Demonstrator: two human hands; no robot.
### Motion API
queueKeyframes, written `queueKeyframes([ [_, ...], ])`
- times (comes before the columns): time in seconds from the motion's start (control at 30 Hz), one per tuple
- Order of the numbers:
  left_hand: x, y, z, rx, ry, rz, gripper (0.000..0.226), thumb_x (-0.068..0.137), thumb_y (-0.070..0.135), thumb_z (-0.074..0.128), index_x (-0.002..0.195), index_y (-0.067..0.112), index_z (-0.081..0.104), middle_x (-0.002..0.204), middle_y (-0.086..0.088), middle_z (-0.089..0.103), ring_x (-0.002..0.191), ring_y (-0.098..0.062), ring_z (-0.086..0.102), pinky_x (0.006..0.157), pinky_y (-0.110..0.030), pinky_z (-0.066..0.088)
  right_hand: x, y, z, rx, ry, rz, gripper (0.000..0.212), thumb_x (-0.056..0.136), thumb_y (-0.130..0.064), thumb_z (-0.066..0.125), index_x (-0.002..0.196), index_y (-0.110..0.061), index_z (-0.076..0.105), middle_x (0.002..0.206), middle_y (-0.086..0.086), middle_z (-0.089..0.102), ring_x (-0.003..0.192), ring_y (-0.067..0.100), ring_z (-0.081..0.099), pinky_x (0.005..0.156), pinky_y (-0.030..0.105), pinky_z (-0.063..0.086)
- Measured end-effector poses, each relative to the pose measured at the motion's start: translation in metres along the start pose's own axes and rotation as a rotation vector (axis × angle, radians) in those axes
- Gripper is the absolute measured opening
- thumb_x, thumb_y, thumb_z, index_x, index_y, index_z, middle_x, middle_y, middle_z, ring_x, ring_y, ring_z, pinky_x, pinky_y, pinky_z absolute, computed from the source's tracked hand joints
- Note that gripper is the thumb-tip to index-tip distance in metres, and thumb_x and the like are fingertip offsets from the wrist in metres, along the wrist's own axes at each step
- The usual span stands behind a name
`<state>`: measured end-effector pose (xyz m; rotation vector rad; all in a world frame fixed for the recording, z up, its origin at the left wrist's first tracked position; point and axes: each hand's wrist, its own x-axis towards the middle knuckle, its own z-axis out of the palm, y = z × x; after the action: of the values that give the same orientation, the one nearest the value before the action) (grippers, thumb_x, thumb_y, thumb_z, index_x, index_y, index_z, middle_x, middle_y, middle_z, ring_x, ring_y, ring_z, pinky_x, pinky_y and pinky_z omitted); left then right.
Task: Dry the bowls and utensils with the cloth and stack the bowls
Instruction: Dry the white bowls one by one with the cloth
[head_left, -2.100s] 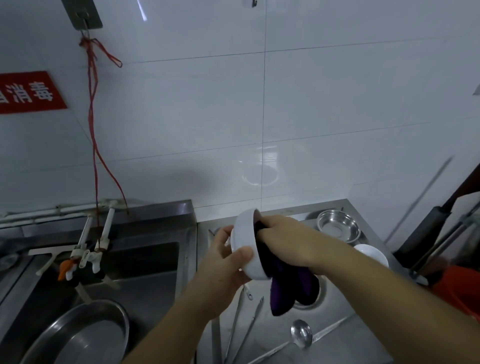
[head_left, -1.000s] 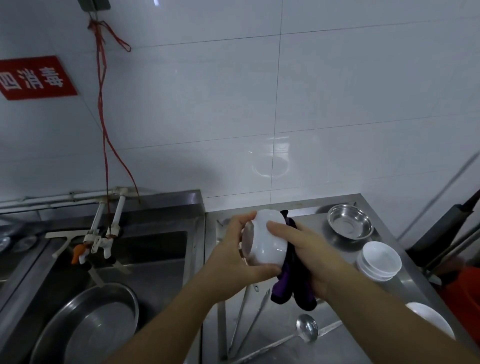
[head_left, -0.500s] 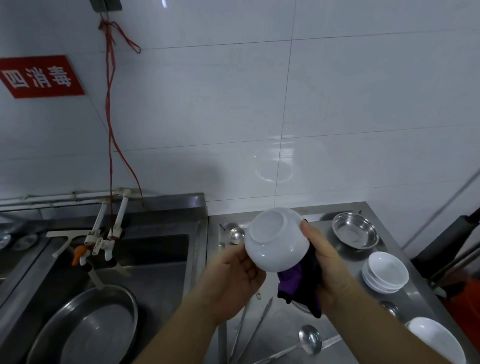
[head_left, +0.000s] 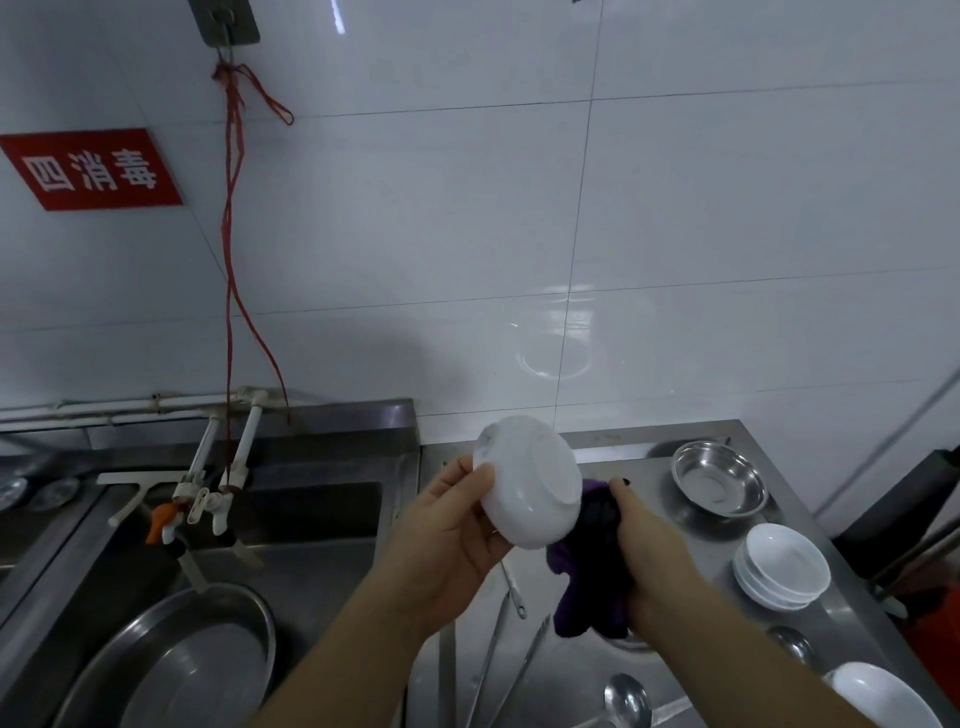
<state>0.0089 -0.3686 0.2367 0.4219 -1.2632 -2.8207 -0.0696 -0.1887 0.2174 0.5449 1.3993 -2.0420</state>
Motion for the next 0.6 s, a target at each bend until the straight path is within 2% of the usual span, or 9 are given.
queueKeyframes([
  [0.07,-0.002,0.004,0.001,0.140,0.037,0.023,0.026,0.090,0.028,0.076,0.114,0.018,0.078,0.128,-0.013,0.073,0.115,-0.035,0.073,0.086,-0.043,0.063,-0.001,-0.009,0.001,0.038,0.174,-0.132,0.037,0.099,-0.051,0.066,0.110,-0.016,0.073,0.100,0.011,0.078,0.092,0.033,0.074,0.086,0.051,0.061],
  [0.1,-0.003,0.005,0.001,0.236,0.057,0.033,0.028,0.088,0.029,0.075,0.113,0.019,0.077,0.124,-0.011,0.075,0.113,-0.032,0.074,0.085,-0.042,0.063,-0.003,-0.015,0.002,0.048,0.183,-0.226,0.030,0.098,-0.052,0.067,0.109,-0.024,0.074,0.102,0.006,0.080,0.095,0.030,0.076,0.083,0.048,0.062],
  [0.17,-0.004,0.005,0.000,0.422,0.060,0.038,0.025,0.090,0.028,0.074,0.114,0.019,0.075,0.117,-0.006,0.076,0.109,-0.027,0.075,0.085,-0.039,0.064,-0.013,-0.027,0.006,-0.003,0.071,-0.421,0.022,0.094,-0.057,0.069,0.106,-0.038,0.075,0.098,-0.010,0.080,0.092,0.017,0.078,0.074,0.040,0.063],
  [0.2,-0.005,0.005,0.001,0.503,0.048,0.038,0.020,0.094,0.027,0.073,0.113,0.020,0.074,0.115,-0.004,0.076,0.107,-0.025,0.075,0.084,-0.038,0.064,-0.020,-0.032,0.009,-0.089,0.007,-0.543,0.022,0.091,-0.059,0.069,0.103,-0.041,0.074,0.095,-0.016,0.079,0.091,0.009,0.076,0.076,0.038,0.063],
  [0.27,-0.007,0.005,0.003,0.623,-0.006,0.023,0.016,0.098,0.026,0.070,0.113,0.021,0.073,0.115,-0.004,0.076,0.108,-0.024,0.075,0.087,-0.040,0.064,-0.037,-0.038,0.016,-0.346,-0.151,-0.861,0.019,0.088,-0.059,0.064,0.099,-0.045,0.072,0.092,-0.019,0.074,0.086,0.000,0.071,0.078,0.029,0.059],
  [0.33,-0.010,0.007,0.006,0.654,-0.110,0.002,0.021,0.102,0.024,0.065,0.122,0.018,0.069,0.120,-0.006,0.076,0.112,-0.027,0.074,0.095,-0.046,0.063,-0.047,-0.043,0.019,-0.724,-0.308,-1.166,0.021,0.093,-0.050,0.059,0.113,-0.050,0.066,0.102,-0.026,0.070,0.095,-0.002,0.068,0.079,0.018,0.056],
  [0.4,-0.013,0.009,0.009,0.649,-0.199,0.015,0.026,0.105,0.018,0.061,0.130,0.015,0.066,0.123,-0.010,0.075,0.115,-0.028,0.073,0.096,-0.042,0.061,-0.047,-0.045,0.019,-1.136,-0.392,-1.406,0.035,0.095,-0.046,0.060,0.130,-0.044,0.059,0.118,-0.030,0.064,0.110,-0.004,0.061,0.093,0.012,0.048],
  [0.5,-0.016,0.011,0.011,0.651,-0.239,0.049,0.029,0.105,0.010,0.058,0.133,0.011,0.063,0.123,-0.012,0.075,0.114,-0.029,0.073,0.094,-0.035,0.061,-0.042,-0.046,0.018,-1.336,-0.425,-1.462,0.042,0.095,-0.050,0.060,0.136,-0.040,0.056,0.126,-0.021,0.064,0.112,-0.006,0.054,0.099,0.013,0.042],
  [0.6,-0.020,0.009,0.012,0.610,-0.276,0.029,0.035,0.104,0.012,0.059,0.137,0.001,0.056,0.129,-0.020,0.070,0.121,-0.039,0.068,0.103,-0.053,0.058,-0.033,-0.046,0.015,-1.098,-0.367,-1.330,0.031,0.094,-0.046,0.057,0.125,-0.043,0.061,0.111,-0.021,0.069,0.099,0.000,0.063,0.085,0.015,0.049],
])
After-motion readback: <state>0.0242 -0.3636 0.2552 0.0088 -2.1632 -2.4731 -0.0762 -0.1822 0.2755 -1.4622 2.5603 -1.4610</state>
